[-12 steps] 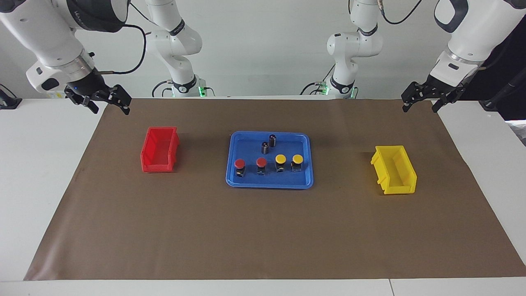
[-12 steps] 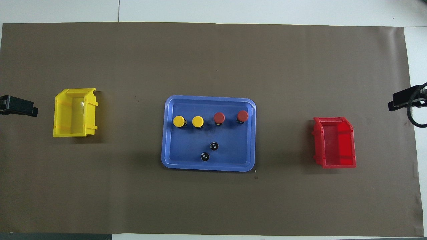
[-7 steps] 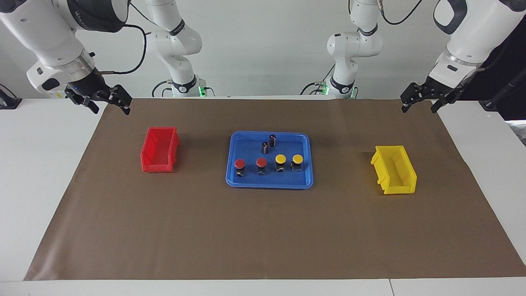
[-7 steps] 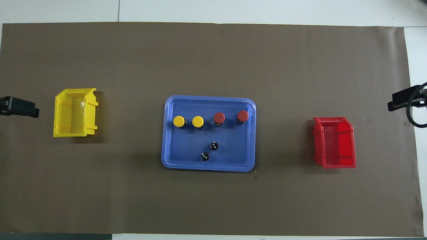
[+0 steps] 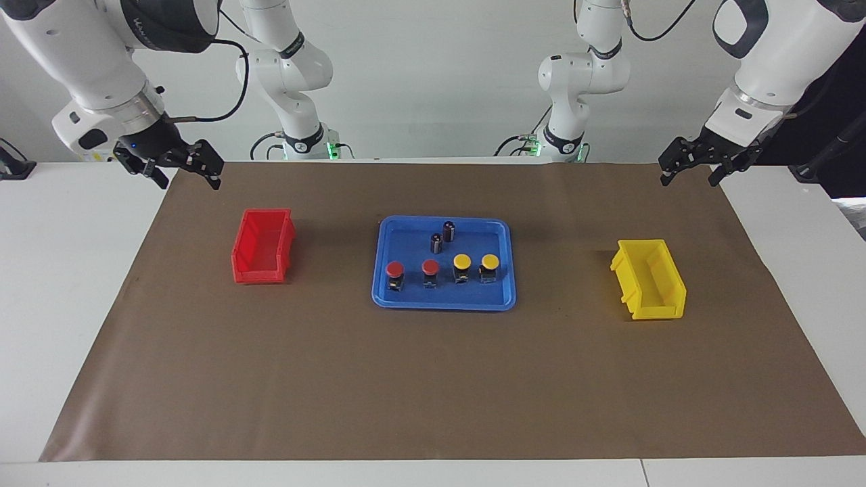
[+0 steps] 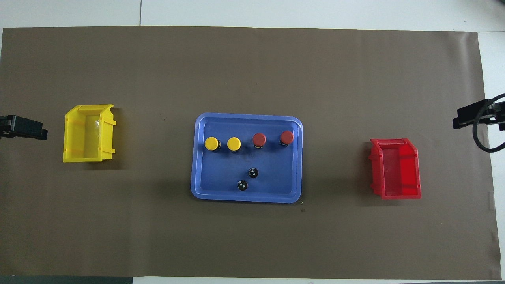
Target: Sort red and yellow buttons by color
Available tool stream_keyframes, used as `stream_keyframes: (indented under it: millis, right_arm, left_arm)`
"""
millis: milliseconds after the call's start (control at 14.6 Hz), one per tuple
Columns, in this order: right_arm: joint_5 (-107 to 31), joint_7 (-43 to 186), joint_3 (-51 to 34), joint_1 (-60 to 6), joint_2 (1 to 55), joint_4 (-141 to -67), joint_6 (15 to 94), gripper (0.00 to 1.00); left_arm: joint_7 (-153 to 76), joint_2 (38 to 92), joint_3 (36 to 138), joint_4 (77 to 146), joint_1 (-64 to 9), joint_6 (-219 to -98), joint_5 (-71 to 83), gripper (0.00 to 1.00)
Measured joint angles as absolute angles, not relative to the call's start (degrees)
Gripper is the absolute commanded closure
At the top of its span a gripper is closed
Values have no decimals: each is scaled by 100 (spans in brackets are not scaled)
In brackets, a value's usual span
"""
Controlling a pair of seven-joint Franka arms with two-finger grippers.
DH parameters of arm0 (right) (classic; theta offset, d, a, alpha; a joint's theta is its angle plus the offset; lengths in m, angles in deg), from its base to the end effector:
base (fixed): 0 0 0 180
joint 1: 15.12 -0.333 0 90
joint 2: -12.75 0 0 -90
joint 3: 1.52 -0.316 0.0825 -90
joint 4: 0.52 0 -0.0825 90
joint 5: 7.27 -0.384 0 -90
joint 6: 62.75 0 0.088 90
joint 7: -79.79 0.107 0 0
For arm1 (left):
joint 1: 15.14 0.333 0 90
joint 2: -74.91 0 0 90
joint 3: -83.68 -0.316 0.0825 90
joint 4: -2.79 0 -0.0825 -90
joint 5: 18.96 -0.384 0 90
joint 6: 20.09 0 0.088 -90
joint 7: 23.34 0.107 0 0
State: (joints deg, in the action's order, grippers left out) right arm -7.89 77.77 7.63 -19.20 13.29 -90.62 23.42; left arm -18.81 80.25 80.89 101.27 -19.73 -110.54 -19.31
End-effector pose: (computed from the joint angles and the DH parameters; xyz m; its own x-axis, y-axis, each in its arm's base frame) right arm 0.5477 -0.0469 0.6130 0.9956 -0.0523 -0.0774 -0.0534 -0.9985 -0.0121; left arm 0.5234 -0.0147 0.6056 0.9927 -0.1107 -0.0470 -0.1107 -0.9939 0.0022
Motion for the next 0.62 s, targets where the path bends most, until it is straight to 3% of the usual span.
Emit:
stream_keyframes:
  millis: [273,410,615]
  right_arm:
    - [-789,7777,689,-1951,1558,-8523,1934,0]
    - [-816,7960,411,-1958,2077,-7675,1588,0]
    - [-906,9048,-209,-2031,2903,-6885,1663,0]
  left_arm:
    - [-1881,8025,8089,10162,-1973,-11054,-1931,0]
    - [-1881,8025,8089,10165,-1973,-11054,-1931,0]
    - [-1881,8026,8089,10168,-1973,-11054,-1931,0]
